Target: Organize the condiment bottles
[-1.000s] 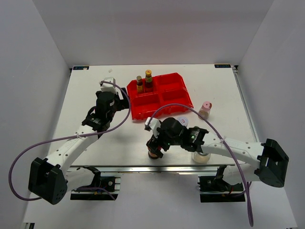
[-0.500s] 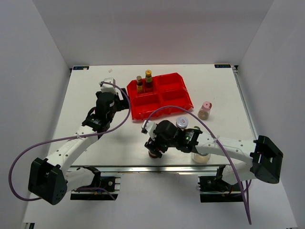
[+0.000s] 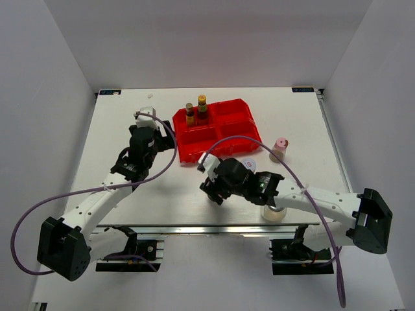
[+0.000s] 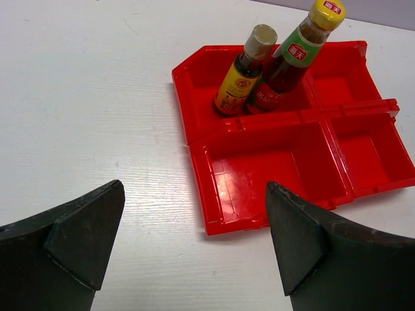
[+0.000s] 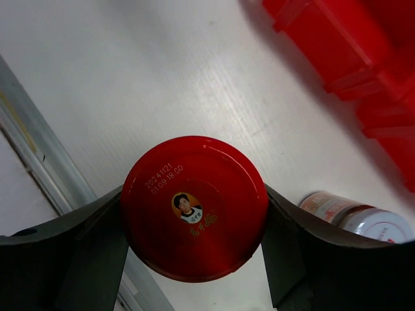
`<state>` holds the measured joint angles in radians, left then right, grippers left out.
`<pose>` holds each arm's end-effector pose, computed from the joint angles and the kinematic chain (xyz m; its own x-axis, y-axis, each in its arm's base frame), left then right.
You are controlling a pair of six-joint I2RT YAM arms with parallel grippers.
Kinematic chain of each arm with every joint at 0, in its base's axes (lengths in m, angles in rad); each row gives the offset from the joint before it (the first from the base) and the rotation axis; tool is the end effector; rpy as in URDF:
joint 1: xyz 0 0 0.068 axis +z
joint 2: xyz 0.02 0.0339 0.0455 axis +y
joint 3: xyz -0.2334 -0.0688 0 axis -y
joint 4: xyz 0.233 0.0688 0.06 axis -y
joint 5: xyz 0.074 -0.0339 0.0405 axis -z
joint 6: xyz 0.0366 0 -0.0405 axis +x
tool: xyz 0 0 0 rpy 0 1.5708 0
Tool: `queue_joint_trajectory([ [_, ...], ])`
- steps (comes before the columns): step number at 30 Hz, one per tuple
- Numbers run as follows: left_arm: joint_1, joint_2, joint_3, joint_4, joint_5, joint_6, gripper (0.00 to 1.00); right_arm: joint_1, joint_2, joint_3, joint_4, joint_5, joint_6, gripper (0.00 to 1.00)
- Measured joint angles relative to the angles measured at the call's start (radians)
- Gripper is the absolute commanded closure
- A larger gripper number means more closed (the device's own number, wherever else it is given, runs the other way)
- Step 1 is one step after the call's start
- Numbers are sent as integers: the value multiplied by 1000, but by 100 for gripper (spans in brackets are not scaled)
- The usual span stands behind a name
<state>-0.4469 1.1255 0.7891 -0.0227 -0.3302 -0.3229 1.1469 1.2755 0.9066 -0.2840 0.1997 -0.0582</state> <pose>0.2404 -0.1021 0.2657 -0.3434 -0.1683 -0.9240 0.0275 0.9816 -0.1890 0.1211 0.2507 0.2420 -0.2013 -0.5846 -0.7860 -0.8417 0.5136 -0.1665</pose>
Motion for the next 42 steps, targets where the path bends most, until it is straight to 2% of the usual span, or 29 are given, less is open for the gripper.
queue_joint_trajectory([
  [4,0,-9,-7,1,-10,-2,2,-69,0,74,-3,8,6,100],
  [10,0,-16,-13,1,-24,-7,2,-301,42,259,3,3,30,100],
  [14,0,-18,-13,1,-49,-12,2,-435,121,394,17,14,20,100],
  [20,0,-18,-14,1,-77,-19,2,-567,314,606,21,-19,7,100],
  [29,0,-16,-16,27,-101,-18,2,-643,655,923,-5,-38,-24,100],
  [42,0,9,-16,54,-101,-18,2,-675,793,977,37,-145,-21,100],
])
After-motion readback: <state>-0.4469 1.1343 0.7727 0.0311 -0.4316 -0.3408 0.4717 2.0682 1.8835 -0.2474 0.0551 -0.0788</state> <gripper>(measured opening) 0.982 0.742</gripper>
